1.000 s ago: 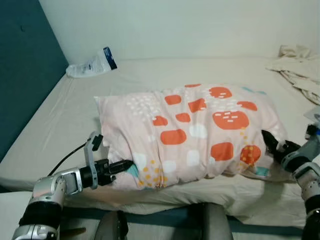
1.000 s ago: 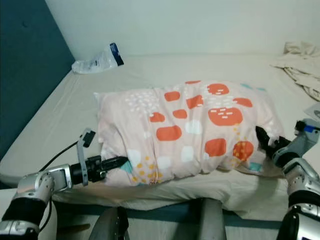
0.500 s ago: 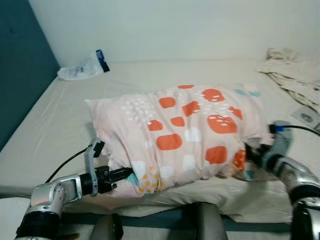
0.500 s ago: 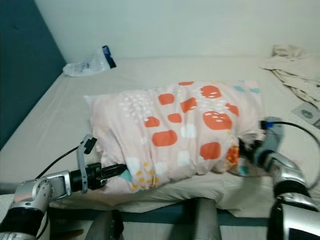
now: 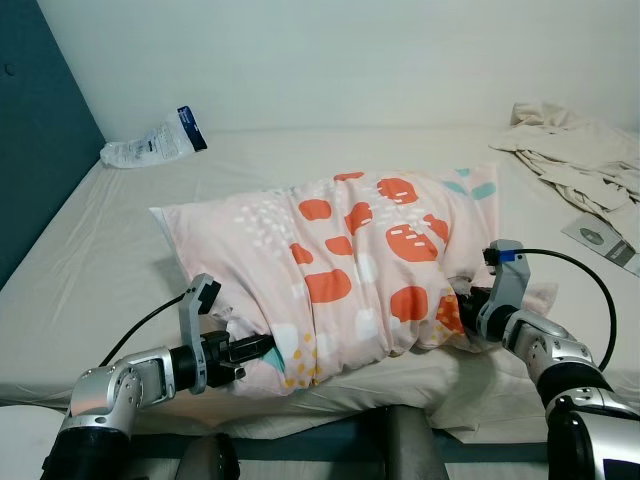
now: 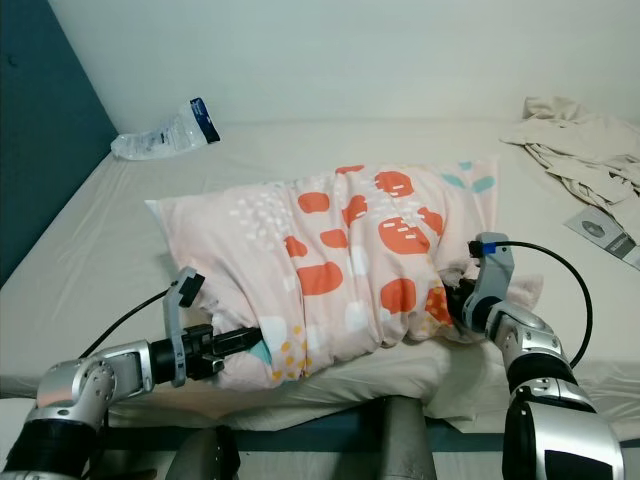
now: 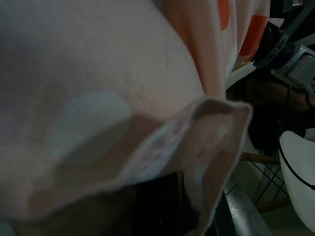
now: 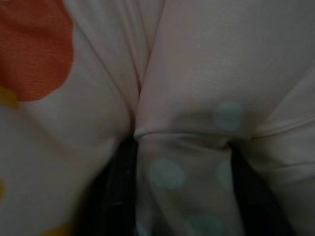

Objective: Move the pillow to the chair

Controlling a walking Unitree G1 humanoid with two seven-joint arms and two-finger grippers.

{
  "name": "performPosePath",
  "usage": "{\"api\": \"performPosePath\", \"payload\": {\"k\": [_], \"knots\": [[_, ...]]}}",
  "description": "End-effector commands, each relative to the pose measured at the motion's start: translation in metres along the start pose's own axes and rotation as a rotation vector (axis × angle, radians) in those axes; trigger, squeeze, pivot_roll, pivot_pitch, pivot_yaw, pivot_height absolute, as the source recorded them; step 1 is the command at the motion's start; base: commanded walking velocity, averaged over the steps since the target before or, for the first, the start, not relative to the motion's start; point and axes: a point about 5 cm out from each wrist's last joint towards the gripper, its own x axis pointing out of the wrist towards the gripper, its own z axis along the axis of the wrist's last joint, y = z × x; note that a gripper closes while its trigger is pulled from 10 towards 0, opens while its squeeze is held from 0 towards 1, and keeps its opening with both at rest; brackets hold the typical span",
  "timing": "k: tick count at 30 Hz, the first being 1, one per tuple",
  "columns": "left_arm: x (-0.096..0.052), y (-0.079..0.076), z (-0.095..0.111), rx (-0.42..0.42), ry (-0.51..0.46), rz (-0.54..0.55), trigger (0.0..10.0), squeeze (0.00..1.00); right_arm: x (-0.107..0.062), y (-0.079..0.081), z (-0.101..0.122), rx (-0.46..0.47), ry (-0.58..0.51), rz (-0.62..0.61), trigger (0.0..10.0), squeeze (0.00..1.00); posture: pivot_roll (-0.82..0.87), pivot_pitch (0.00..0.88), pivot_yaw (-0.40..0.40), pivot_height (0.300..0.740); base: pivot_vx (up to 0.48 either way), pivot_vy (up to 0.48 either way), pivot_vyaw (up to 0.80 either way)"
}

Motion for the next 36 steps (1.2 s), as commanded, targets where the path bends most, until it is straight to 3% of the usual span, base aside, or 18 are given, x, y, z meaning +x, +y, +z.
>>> {"api": "performPosePath", "payload": {"k": [1,9,17,19,24,25,26,28,29,30,31,32,36], "knots": [[0.016,-0.012,-0.010,-0.020,0.037,-0.077,0.0,0.00,0.012,0.026,-0.043,0.058,0.164,0.095,0.0,0.00,0.08,0.124,0.039,0.548,0.000,0.000,0.00],[0.027,-0.011,-0.010,0.033,0.032,-0.031,0.0,0.00,0.016,0.029,-0.036,-0.021,0.119,0.082,0.0,0.00,0.08,0.108,0.038,0.548,0.000,0.000,0.00],[0.032,-0.007,-0.002,0.050,-0.042,0.055,0.0,0.00,0.019,0.035,-0.022,-0.063,0.031,0.072,0.0,0.00,0.07,0.111,0.040,0.548,0.000,0.000,0.00],[0.034,-0.012,0.013,0.059,-0.149,0.082,0.0,0.00,0.020,0.040,-0.009,-0.082,-0.057,0.072,0.0,0.00,0.07,0.113,0.039,0.548,0.000,0.000,0.00],[0.035,-0.015,0.028,0.058,-0.264,0.127,0.0,0.00,0.019,0.048,0.011,-0.115,-0.195,0.061,0.0,0.00,0.06,0.113,0.034,0.548,0.000,0.000,0.00],[0.035,-0.015,0.033,0.060,-0.297,0.154,0.0,0.00,0.019,0.051,0.016,-0.136,-0.235,0.062,0.0,0.00,0.06,0.112,0.033,0.548,0.000,0.000,0.00],[0.035,-0.014,0.045,0.047,-0.399,0.241,0.0,0.00,0.016,0.062,0.032,-0.194,-0.347,0.042,0.0,0.00,0.06,0.109,0.014,0.548,0.000,0.000,0.00],[0.035,-0.014,0.049,0.030,-0.437,0.274,0.0,0.00,0.015,0.068,0.039,-0.225,-0.390,0.034,0.0,0.00,0.06,0.109,0.014,0.548,0.000,0.000,0.00],[0.035,-0.015,0.053,0.034,-0.474,0.318,0.0,0.00,0.012,0.079,0.047,-0.258,-0.455,0.050,0.0,0.00,0.06,0.107,0.003,0.548,0.000,0.000,0.00],[0.035,-0.015,0.053,0.034,-0.474,0.318,0.0,0.00,0.012,0.079,0.047,-0.258,-0.455,0.050,0.0,0.00,0.06,0.107,0.003,0.548,0.000,0.000,0.00],[0.037,-0.026,0.061,0.062,-0.539,0.318,0.0,0.00,0.007,0.101,0.060,-0.273,-0.564,0.105,0.0,0.00,0.06,0.104,-0.005,0.548,0.000,0.000,0.00],[0.037,-0.033,0.067,0.053,-0.583,0.309,0.0,0.00,0.005,0.111,0.066,-0.284,-0.611,0.127,0.0,0.00,0.05,0.104,-0.008,0.548,0.000,0.000,0.00],[0.037,-0.039,0.074,0.011,-0.624,0.328,0.0,0.00,0.002,0.126,0.075,-0.313,-0.668,0.149,0.0,0.00,0.05,0.101,-0.011,0.548,0.000,0.000,0.00]]}}
